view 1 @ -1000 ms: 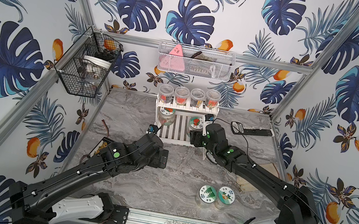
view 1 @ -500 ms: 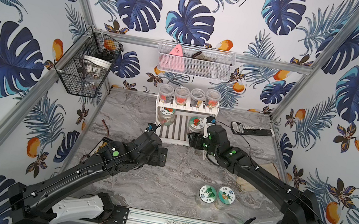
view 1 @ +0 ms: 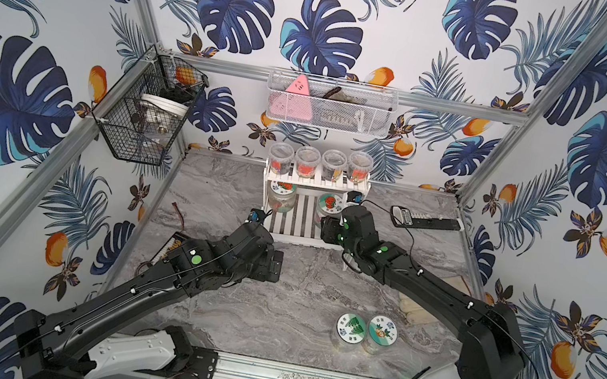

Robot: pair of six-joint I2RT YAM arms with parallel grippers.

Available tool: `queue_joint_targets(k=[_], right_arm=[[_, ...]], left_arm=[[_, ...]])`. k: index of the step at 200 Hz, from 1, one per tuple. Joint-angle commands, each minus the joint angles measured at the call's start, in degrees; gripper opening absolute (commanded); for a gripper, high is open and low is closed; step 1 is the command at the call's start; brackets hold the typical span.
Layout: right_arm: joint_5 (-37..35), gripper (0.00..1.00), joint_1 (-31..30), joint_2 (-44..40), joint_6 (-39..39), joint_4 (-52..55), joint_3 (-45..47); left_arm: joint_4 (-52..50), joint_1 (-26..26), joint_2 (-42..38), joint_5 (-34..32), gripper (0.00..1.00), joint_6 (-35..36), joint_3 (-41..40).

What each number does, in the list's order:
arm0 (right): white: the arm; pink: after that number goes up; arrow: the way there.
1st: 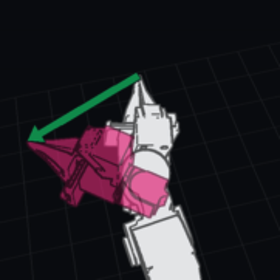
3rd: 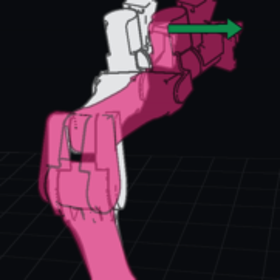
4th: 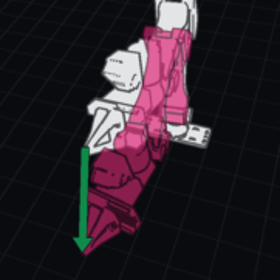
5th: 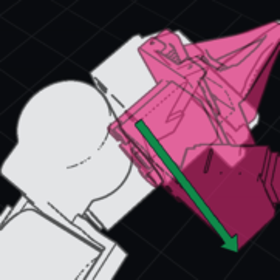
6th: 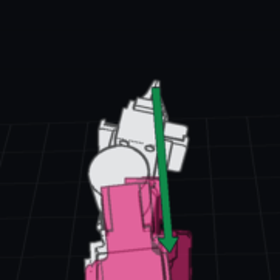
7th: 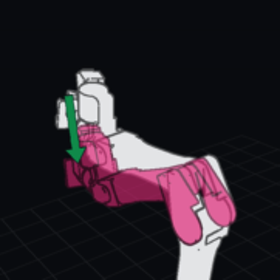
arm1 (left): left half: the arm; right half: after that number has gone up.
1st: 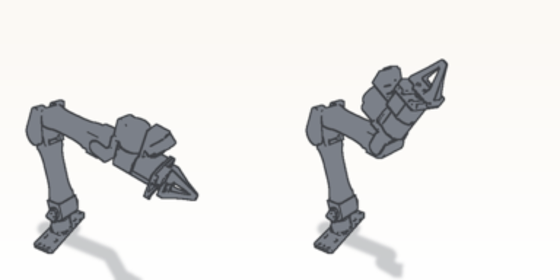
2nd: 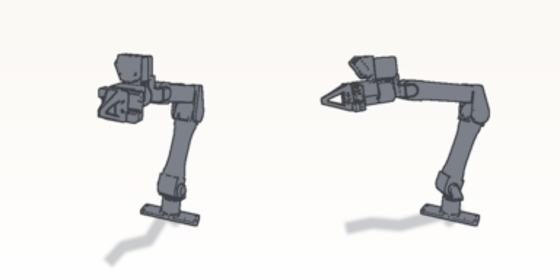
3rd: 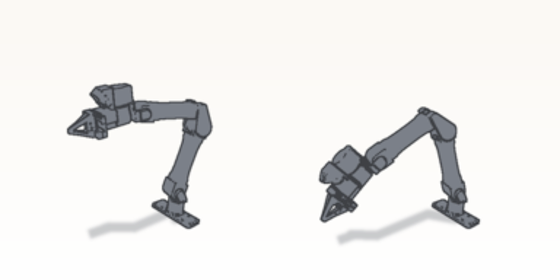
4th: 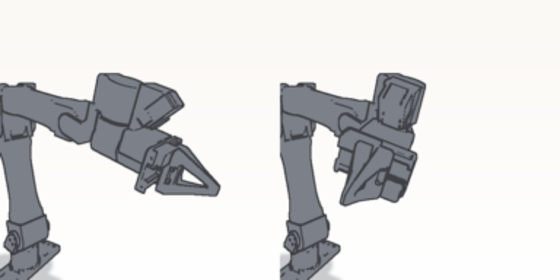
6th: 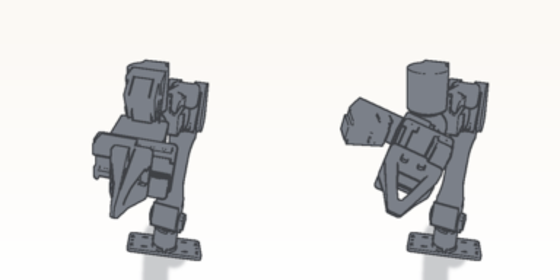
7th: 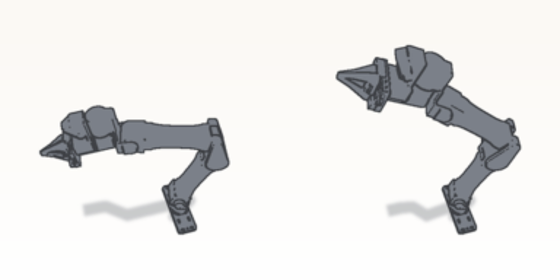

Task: Place the seed container on the shelf
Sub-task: Place the seed jar on the shelf.

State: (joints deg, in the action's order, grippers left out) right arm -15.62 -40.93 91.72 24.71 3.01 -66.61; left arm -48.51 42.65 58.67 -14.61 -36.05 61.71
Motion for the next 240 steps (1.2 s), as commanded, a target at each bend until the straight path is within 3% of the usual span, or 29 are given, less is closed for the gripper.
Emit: queue_joint_targets(k=[1,53,84,115,130,240], right_arm=[[-3.17,0.59,-0.03,1.72,-0.39,-4.53,-0.98],[-7.57,0.62,-0.03,2.43,0.49,-6.52,-1.32],[-10.30,0.65,0.04,2.87,3.39,-4.50,-2.56],[-11.72,0.65,0.15,5.22,5.76,0.31,-5.81],[-12.02,0.65,0.15,5.18,5.36,-3.33,-4.30],[-13.07,0.68,1.37,4.25,2.83,-1.58,-5.13]], left_arm=[[1.24,-0.36,-0.27,-0.07,0.99,0.25,-0.71],[1.84,-0.73,0.82,1.07,0.99,0.27,-1.29],[0.71,-1.03,1.02,-0.14,0.99,1.43,-0.20],[1.11,-2.71,2.19,2.81,0.99,1.69,-0.47],[1.02,-2.75,1.79,2.19,0.99,1.99,-0.87],[1.21,-3.37,-0.34,3.01,0.99,1.03,-1.73]])
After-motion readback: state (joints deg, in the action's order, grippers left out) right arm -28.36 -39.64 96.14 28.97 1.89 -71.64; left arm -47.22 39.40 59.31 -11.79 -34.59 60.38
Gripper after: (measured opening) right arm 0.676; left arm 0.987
